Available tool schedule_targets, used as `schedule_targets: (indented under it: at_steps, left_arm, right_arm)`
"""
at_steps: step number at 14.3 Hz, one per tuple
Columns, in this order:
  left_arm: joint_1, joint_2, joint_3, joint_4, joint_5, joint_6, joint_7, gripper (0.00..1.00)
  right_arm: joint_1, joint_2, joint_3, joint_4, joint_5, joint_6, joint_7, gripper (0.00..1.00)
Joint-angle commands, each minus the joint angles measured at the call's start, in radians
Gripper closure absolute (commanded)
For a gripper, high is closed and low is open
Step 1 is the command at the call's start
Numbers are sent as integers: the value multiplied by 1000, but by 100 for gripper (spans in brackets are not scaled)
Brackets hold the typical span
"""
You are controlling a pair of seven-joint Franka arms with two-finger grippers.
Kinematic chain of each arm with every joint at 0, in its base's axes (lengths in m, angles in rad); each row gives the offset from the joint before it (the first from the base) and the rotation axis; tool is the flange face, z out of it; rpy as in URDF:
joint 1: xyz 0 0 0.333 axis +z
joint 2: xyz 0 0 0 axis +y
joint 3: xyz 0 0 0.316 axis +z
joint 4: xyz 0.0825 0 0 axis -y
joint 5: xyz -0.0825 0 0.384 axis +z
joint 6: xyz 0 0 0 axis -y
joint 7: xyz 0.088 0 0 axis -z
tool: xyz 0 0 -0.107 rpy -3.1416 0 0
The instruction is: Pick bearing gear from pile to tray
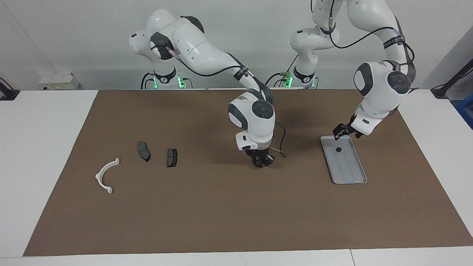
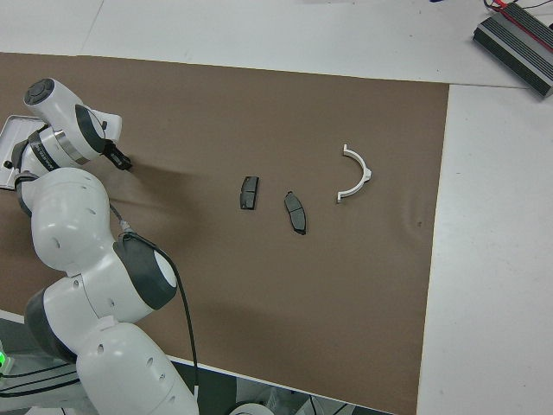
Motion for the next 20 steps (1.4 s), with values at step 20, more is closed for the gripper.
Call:
schedule_targets:
  at_steps: [20]
  left_arm:
    - [-552, 348, 12, 254, -5, 262, -918, 10]
  right_arm:
    - [-421, -216, 10, -26, 55, -256, -880, 0]
